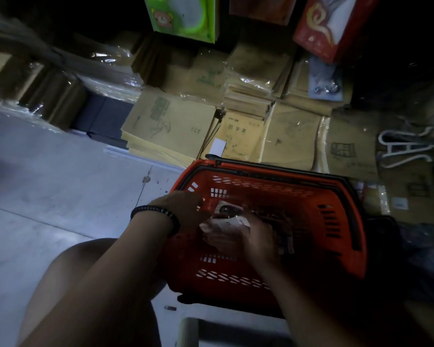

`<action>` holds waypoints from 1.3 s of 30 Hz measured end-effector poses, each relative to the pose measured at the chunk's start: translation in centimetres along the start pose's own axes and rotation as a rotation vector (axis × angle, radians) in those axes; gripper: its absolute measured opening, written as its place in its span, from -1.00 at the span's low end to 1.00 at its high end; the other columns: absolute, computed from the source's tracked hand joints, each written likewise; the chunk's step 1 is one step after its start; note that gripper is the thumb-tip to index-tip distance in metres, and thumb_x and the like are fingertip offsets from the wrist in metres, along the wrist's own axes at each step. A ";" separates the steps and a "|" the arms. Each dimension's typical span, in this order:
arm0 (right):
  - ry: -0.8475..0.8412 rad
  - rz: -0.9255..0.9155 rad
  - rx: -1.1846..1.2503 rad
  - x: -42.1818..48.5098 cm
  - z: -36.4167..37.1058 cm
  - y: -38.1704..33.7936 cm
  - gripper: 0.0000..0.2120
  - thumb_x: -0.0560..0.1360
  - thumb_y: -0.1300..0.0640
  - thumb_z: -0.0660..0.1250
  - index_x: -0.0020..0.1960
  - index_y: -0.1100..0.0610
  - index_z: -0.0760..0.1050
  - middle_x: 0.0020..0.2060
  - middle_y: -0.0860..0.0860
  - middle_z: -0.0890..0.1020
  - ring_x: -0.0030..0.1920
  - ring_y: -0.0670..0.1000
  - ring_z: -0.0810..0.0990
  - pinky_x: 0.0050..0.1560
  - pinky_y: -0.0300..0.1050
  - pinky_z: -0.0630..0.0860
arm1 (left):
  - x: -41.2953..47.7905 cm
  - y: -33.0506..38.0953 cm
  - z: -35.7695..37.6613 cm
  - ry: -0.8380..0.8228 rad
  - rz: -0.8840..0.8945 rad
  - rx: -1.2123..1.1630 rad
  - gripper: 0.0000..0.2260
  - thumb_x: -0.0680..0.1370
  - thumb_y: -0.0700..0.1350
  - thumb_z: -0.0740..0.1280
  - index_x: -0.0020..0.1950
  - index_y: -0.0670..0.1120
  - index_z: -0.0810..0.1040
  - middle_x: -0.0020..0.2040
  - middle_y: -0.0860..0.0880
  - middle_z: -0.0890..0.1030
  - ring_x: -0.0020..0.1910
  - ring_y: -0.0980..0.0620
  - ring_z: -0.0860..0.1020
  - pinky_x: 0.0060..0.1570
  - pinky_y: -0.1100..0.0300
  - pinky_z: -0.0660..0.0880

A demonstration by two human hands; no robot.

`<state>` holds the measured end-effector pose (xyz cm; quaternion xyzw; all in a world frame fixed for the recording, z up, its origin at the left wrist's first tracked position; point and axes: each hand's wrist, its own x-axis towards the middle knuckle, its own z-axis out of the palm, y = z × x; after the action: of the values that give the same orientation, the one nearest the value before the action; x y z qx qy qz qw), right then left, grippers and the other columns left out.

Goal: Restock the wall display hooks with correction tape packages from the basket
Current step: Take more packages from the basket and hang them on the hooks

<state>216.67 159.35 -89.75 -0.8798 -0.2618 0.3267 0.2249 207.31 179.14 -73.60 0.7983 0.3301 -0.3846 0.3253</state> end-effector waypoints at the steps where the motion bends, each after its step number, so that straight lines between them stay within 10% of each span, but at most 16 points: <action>1: 0.078 -0.004 0.038 -0.8 -1.1 -0.2 -0.71 0.59 0.15 0.38 0.30 0.02 0.63 0.22 -0.03 0.70 0.22 0.05 0.63 0.15 -0.29 0.42 | -0.2 0.1 0.2 0.002 -0.004 0.007 -0.60 0.72 0.14 0.21 0.49 -0.02 0.45 0.41 -0.09 0.57 0.35 -0.11 0.57 0.27 0.01 0.50; 11: 0.229 -0.335 0.295 -8.3 -13.7 -4.5 -0.78 0.54 0.29 0.47 -0.10 -0.04 0.62 -0.16 -0.16 0.69 -0.04 -0.19 0.66 -0.06 -0.27 0.50 | -4.9 1.0 0.8 0.366 0.156 -0.556 -0.60 0.67 0.20 0.29 0.44 0.06 0.52 0.28 0.00 0.64 0.25 -0.05 0.60 0.30 -0.05 0.53; 16: 0.237 -0.547 0.271 -11.9 -20.7 -7.9 -0.78 0.47 0.31 0.54 -0.05 0.01 0.68 -0.11 -0.14 0.71 -0.02 -0.16 0.68 0.04 -0.19 0.55 | -9.5 2.1 -1.5 0.182 0.301 -0.857 -0.74 0.60 0.06 0.45 0.24 0.01 0.70 0.09 0.02 0.76 0.10 0.02 0.70 -0.10 0.35 0.57; 23: 0.282 -0.819 0.256 -16.7 -30.2 -14.7 -0.63 0.40 0.41 0.55 0.00 -0.03 0.75 -0.04 -0.22 0.72 0.02 -0.16 0.70 0.04 -0.34 0.50 | -16.6 3.7 -4.2 -0.041 0.612 -1.059 -0.25 0.34 0.07 0.67 0.27 -0.44 0.54 -0.08 -0.18 0.70 -0.15 -0.04 0.69 -0.11 0.17 0.61; 26: 0.320 -0.947 0.250 -18.6 -33.3 -16.2 -0.63 0.46 0.38 0.53 0.14 0.00 0.76 0.00 -0.16 0.74 0.07 -0.11 0.72 0.09 -0.18 0.59 | -19.1 4.3 -5.3 0.021 0.730 -1.206 -0.66 0.48 -0.15 0.51 0.16 -0.33 0.61 -0.02 -0.24 0.71 -0.10 -0.10 0.71 -0.10 0.09 0.66; 35: 0.784 -0.987 0.177 -21.9 -40.5 -17.0 -0.47 0.41 0.53 0.50 0.06 -0.09 0.75 0.06 -0.06 0.65 0.09 -0.06 0.67 0.08 -0.16 0.60 | -26.0 5.1 -9.7 0.401 0.778 -1.442 -0.39 0.23 0.03 0.72 0.25 0.01 0.66 0.17 -0.14 0.72 0.00 -0.16 0.74 -0.16 -0.10 0.68; 39: 0.969 -1.083 0.143 -23.6 -42.8 -18.8 -0.66 0.43 0.42 0.55 0.08 0.06 0.76 -0.08 0.05 0.52 -0.02 0.04 0.62 -0.04 -0.15 0.55 | -28.3 6.4 -10.0 0.565 0.673 -1.457 -0.60 0.37 -0.11 0.62 0.18 0.01 0.66 0.13 -0.18 0.74 -0.09 -0.13 0.75 -0.24 -0.08 0.67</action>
<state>225.12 149.65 -38.96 -0.6559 -0.5094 -0.2400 0.5027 202.55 175.35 -43.56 0.5111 0.3089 0.2549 0.7605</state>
